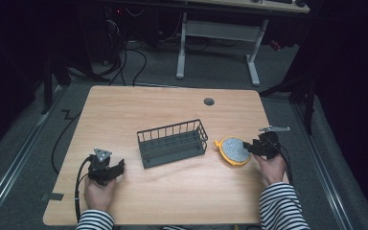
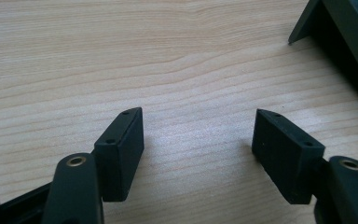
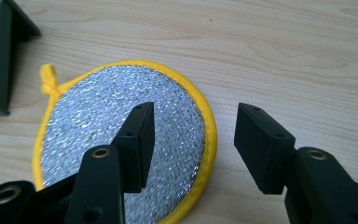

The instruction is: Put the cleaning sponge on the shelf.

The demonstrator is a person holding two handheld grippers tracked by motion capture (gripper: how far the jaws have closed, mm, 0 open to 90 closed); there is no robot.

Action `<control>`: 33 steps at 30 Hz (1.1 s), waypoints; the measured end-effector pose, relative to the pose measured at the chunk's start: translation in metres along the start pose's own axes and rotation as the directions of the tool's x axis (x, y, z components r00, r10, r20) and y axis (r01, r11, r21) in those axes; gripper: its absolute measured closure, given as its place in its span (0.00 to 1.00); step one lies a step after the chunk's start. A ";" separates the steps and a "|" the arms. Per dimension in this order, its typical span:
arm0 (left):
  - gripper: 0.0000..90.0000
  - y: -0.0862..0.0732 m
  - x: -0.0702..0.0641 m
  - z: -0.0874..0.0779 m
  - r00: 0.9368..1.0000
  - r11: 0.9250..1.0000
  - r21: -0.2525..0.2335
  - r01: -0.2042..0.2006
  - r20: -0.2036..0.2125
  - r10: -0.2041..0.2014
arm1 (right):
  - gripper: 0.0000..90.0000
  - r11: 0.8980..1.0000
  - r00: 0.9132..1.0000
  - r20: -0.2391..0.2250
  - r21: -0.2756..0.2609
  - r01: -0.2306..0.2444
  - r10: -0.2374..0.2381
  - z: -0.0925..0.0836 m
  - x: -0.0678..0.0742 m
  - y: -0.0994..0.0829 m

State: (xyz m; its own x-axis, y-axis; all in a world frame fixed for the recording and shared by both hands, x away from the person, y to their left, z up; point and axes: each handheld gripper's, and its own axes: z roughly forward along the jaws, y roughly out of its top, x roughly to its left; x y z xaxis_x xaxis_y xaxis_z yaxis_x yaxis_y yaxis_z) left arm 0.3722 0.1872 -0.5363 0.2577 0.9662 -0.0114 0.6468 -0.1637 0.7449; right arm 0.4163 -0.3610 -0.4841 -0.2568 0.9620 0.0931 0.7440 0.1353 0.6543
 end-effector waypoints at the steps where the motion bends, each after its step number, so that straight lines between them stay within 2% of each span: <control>1: 0.38 0.000 0.000 0.000 1.000 1.000 0.000 0.000 0.000 0.000 | 0.54 1.000 1.000 0.002 0.001 -0.003 0.003 0.003 -0.001 0.001; 4: 0.38 0.000 0.000 0.000 1.000 1.000 -0.002 0.002 0.000 -0.002 | 0.54 1.000 0.999 -0.016 0.009 -0.029 0.029 0.009 -0.003 0.001; 11: 0.38 0.000 0.000 0.000 1.000 1.000 0.000 0.000 0.000 0.000 | 0.56 0.998 0.998 -0.046 0.050 -0.048 0.050 0.017 -0.005 0.000; 12: 0.38 0.000 0.000 0.000 1.000 1.000 0.000 0.000 0.000 0.000 | 0.59 0.996 0.996 -0.065 0.062 -0.059 0.063 0.020 -0.007 -0.001; 15: 0.38 0.000 0.000 0.000 1.000 1.000 0.000 0.000 0.000 0.000 | 0.62 0.996 0.995 -0.078 0.067 -0.061 0.066 0.022 -0.008 -0.001; 19: 0.38 0.000 0.000 0.000 1.000 1.000 0.000 0.000 0.000 0.000 | 0.76 0.996 0.995 -0.088 0.080 -0.040 0.047 0.023 -0.008 -0.001; 24: 0.38 0.000 0.000 0.000 1.000 1.000 -0.001 0.000 -0.001 0.000 | 0.88 0.997 0.996 -0.086 0.067 -0.028 0.034 0.022 -0.006 -0.002; 29: 0.38 0.000 0.000 0.000 1.000 1.000 0.000 0.000 0.000 0.000 | 0.90 0.998 0.996 -0.083 0.053 -0.023 0.027 0.021 -0.005 -0.003; 33: 0.38 0.000 0.000 0.000 1.000 1.000 0.000 0.000 0.000 0.000 | 0.91 1.000 0.995 -0.095 0.013 -0.018 0.019 0.018 -0.004 -0.003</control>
State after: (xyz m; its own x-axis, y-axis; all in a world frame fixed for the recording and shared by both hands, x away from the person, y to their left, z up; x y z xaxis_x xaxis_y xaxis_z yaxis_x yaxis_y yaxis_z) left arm 0.3722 0.1872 -0.5363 0.2579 0.9661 -0.0116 0.6467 -0.1637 0.7450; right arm 0.4265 -0.3611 -0.4997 -0.3001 0.9374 0.1766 0.7562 0.1209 0.6430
